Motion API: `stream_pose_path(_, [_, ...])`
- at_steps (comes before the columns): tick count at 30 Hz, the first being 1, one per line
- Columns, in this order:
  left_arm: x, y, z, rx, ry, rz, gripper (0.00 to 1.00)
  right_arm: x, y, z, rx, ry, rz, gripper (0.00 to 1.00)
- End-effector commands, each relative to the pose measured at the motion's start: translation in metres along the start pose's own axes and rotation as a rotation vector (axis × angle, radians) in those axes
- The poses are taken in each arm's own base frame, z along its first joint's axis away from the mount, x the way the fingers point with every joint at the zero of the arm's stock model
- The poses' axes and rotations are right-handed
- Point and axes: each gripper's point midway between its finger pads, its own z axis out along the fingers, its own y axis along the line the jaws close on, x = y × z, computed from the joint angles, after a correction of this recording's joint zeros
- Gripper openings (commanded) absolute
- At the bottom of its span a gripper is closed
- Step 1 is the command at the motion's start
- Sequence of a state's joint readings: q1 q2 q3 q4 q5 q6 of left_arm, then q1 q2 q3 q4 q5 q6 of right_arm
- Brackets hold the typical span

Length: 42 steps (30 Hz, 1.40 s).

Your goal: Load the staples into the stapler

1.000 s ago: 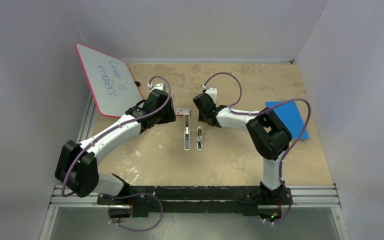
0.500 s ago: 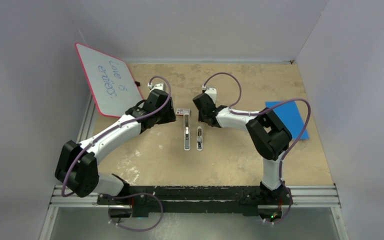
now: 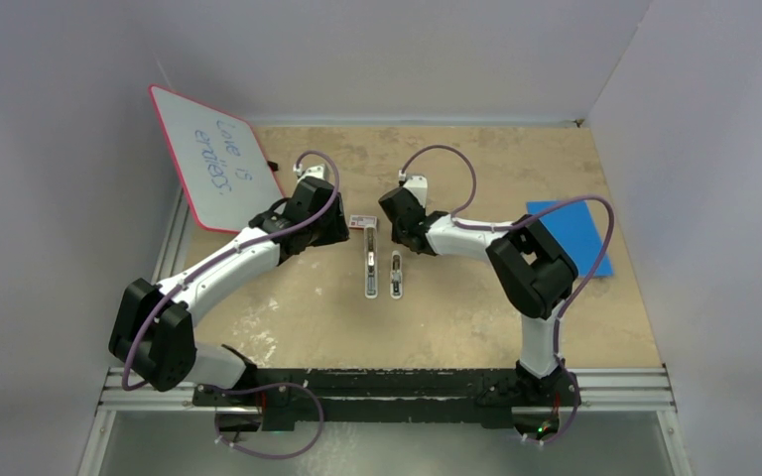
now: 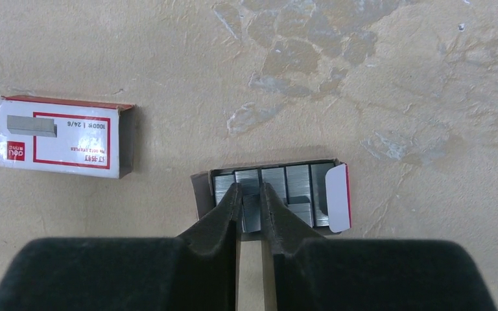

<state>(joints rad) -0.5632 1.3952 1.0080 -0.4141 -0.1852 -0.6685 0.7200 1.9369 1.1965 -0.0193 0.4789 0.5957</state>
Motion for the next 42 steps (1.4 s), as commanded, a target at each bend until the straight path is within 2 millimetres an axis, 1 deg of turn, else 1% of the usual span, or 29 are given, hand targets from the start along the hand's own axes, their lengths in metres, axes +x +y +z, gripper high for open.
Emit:
stream_pose_path(1, [-0.016, -0.008, -0.006, 0.028, -0.037, -0.008, 0.48, -0.017, -0.002, -0.015, 0.018, -0.047, 0.032, 0.13])
stream_pose_path(8, [-0.016, -0.008, -0.006, 0.027, -0.038, -0.007, 0.48, -0.035, 0.004, -0.032, -0.036, -0.089, 0.077, 0.12])
stream_pose_path(11, [-0.016, -0.008, -0.007, 0.029, -0.039, -0.007, 0.48, -0.035, 0.003, -0.034, -0.035, -0.089, 0.075, 0.13])
stream_pose_path(13, [-0.016, -0.009, -0.007, 0.03, -0.038, -0.007, 0.48, -0.031, 0.003, -0.033, -0.034, -0.076, 0.068, 0.15])
stream_pose_path(15, [-0.016, -0.009, -0.007, 0.03, -0.037, -0.009, 0.48, -0.03, -0.001, -0.032, -0.023, -0.07, 0.067, 0.21])
stream_pose_path(18, [-0.015, -0.009, -0.008, 0.035, -0.033, -0.013, 0.48, -0.038, -0.009, -0.032, -0.012, -0.083, 0.082, 0.26])
stream_pose_path(21, [-0.013, -0.01, -0.008, 0.044, -0.027, -0.017, 0.48, -0.049, -0.012, -0.023, -0.015, -0.085, 0.074, 0.28])
stream_pose_path(24, [-0.012, -0.011, -0.008, 0.047, -0.022, -0.019, 0.48, -0.061, -0.016, -0.007, 0.005, -0.086, 0.049, 0.29])
stream_pose_path(28, [-0.011, -0.012, -0.008, 0.05, -0.015, -0.024, 0.48, -0.069, -0.023, 0.015, 0.028, -0.061, 0.033, 0.26])
stream_pose_path(32, [-0.01, -0.013, -0.008, 0.057, -0.01, -0.025, 0.48, -0.067, -0.029, 0.025, 0.033, -0.037, -0.006, 0.23])
stream_pose_path(35, [-0.01, -0.014, -0.008, 0.061, -0.008, -0.023, 0.48, -0.055, -0.031, 0.029, 0.028, 0.004, -0.049, 0.23])
stream_pose_path(40, [-0.009, -0.016, -0.006, 0.072, -0.002, -0.018, 0.48, -0.036, -0.039, 0.023, 0.022, 0.061, -0.105, 0.24])
stream_pose_path(42, [-0.011, -0.019, -0.005, 0.078, -0.002, -0.011, 0.48, -0.025, -0.044, 0.02, 0.022, 0.094, -0.122, 0.24])
